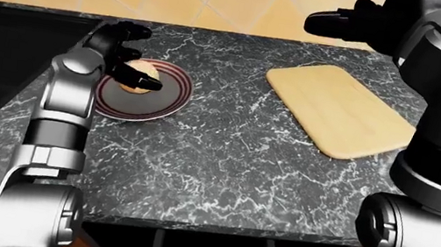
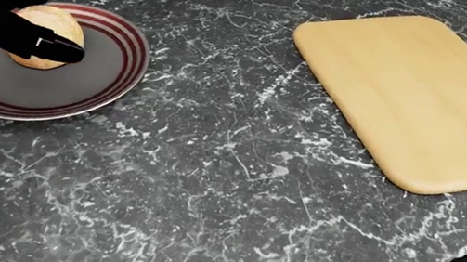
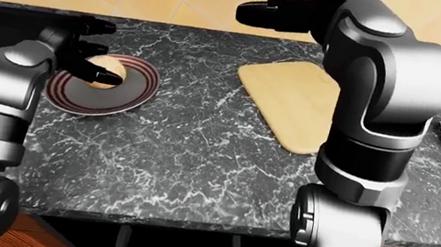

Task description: Place all breads on the cutting board.

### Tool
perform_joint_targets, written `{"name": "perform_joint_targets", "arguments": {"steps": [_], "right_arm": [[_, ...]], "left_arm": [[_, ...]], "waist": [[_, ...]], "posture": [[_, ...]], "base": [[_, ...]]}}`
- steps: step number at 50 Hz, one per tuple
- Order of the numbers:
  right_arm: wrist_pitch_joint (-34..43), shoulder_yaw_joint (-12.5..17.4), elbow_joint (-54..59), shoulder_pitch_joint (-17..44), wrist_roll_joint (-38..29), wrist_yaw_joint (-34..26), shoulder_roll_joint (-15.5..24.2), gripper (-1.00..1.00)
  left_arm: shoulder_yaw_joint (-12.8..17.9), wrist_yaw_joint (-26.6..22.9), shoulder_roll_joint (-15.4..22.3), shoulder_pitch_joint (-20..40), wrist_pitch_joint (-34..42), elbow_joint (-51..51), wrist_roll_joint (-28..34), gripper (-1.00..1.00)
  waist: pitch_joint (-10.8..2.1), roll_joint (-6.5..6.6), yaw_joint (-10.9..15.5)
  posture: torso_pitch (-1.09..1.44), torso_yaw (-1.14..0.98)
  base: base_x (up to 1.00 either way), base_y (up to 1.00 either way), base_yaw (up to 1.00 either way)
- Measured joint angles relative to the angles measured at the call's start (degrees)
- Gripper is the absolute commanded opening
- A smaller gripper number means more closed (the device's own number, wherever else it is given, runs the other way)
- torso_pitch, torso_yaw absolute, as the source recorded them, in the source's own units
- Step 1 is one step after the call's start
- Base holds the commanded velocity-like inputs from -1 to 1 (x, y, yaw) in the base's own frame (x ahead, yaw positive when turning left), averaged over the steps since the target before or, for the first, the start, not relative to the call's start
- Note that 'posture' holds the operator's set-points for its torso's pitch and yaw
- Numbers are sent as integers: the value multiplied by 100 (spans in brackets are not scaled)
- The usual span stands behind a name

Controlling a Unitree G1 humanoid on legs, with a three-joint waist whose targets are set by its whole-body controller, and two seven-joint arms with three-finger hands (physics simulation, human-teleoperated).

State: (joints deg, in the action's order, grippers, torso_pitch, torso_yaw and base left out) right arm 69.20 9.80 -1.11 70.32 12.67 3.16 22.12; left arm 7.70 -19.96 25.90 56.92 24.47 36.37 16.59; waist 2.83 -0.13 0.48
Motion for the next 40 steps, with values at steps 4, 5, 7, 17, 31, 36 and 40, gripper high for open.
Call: {"name": "perform_joint_targets", "arguments": {"steps": [4, 5, 7, 17, 31, 36, 40], "right_arm": [[-19, 4, 10, 24, 16, -1, 31, 100], [-21, 8, -1, 19, 19, 1, 31, 100], [-11, 6, -7, 29, 28, 2, 35, 100], [23, 30, -162, -124, 81, 27, 9, 100], [39, 28, -181, -102, 148, 100, -1, 100], [46, 22, -186, -105, 163, 128, -34, 100], [74, 14, -195, -75, 190, 140, -33, 100]], "left_arm": [[-15, 3, -3, 12, -103, 167, 70, 52], [-10, 15, -4, 12, -125, 193, 88, 52], [-6, 44, -1, 10, -188, 245, 120, 51], [-29, 188, -22, 40, -509, 471, 242, 50], [9, 247, -27, -64, -708, 404, 359, 29], [19, 282, -13, -77, -757, 377, 382, 22], [25, 326, -21, -97, -814, 353, 400, 19]], "waist": [[-3, -7, 1], [-5, -8, 1], [-5, -8, 0], [-17, -11, 9], [-44, 5, 6], [-55, 18, 8], [-61, 24, 11]], "posture": [[0, 0], [0, 0], [0, 0], [0, 0], [0, 0], [0, 0], [0, 0]], "base": [[0, 0, 0], [0, 0, 0], [0, 0, 0], [0, 0, 0], [0, 0, 0], [0, 0, 0], [0, 0, 0]]}}
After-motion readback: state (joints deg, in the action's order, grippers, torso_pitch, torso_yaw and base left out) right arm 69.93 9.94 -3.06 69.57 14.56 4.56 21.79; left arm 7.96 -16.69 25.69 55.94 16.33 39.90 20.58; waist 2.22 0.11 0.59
